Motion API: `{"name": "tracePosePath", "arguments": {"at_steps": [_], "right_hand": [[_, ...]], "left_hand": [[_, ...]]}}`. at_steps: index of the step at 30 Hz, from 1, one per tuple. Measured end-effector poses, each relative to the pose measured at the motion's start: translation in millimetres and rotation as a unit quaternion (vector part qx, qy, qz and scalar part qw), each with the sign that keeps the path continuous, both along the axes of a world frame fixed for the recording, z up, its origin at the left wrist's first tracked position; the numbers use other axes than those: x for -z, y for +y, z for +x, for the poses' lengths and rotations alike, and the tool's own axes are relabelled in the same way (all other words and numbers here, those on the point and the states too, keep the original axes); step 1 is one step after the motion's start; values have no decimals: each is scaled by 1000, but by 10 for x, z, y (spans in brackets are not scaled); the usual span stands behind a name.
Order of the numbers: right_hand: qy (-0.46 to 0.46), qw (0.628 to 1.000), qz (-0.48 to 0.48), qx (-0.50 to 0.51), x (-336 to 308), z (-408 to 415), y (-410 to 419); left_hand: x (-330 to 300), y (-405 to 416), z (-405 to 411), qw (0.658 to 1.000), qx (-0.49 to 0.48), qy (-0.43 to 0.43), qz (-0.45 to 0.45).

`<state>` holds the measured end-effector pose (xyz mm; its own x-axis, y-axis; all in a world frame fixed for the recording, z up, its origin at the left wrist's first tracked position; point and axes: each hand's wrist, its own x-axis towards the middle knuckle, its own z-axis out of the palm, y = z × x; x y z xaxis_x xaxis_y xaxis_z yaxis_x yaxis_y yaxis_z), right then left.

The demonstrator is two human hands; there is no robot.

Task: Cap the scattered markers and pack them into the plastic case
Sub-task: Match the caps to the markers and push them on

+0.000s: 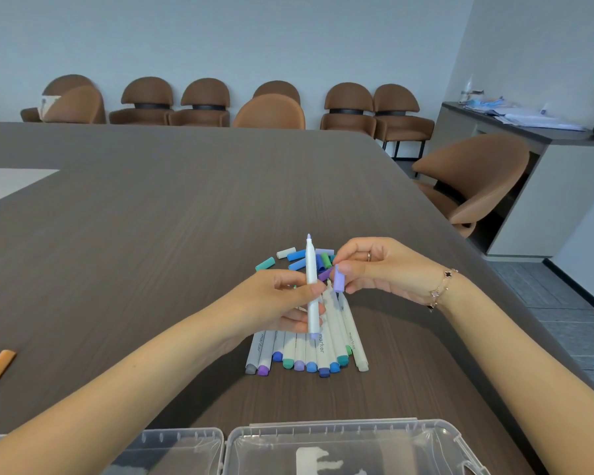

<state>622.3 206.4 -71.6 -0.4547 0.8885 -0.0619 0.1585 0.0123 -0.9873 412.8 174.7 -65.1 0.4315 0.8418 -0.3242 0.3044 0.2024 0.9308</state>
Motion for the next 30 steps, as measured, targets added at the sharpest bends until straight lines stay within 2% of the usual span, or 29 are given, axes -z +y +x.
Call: {"name": "tracePosePath", "arguments": {"at_steps": [4,8,11,17,21,25,30], "right_hand": [[126,981,6,145,15,-61,36],[156,971,11,179,-3,-102,25],[142,975,22,169,-14,-127,3],[49,986,74,140,-25,-192,-29],[16,990,73,123,-35,-201,-43],[-47,988,89,120,-40,-178,-28],[-46,990,71,111,-40,-140,-31]], "left_hand": [[4,-11,18,998,37,43,-10],[1,-17,29,997,58,54,-11],[-9,-17,32,997,59,55,-11],[-25,-22,43,995,60,74,-5],[-17,-40,69,994,67,90,-3],[-31,-67,112,995,73,65,-17],[-58,-66,174,997,51,7,-59]]}}
